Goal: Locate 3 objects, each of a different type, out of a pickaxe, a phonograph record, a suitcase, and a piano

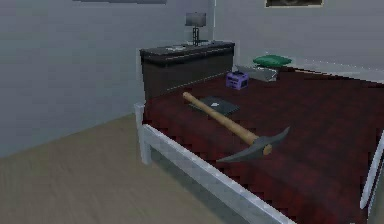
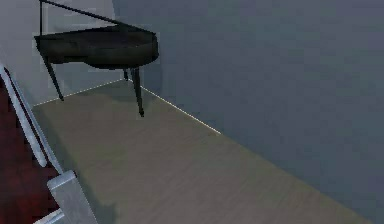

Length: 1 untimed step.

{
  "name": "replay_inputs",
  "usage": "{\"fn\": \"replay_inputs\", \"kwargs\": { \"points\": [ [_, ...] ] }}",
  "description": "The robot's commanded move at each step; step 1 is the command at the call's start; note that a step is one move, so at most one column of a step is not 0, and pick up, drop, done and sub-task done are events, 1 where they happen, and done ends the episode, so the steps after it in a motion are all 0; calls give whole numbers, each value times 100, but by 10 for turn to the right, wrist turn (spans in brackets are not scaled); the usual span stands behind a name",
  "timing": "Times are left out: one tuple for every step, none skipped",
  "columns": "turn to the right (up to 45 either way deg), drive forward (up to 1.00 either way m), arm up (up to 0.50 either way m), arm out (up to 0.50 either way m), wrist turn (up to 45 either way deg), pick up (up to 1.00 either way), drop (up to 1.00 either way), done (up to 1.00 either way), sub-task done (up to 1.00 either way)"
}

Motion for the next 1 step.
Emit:
{"fn": "replay_inputs", "kwargs": {
  "points": [
    [0,0,0,0,0,0,0,100,0]
  ]
}}
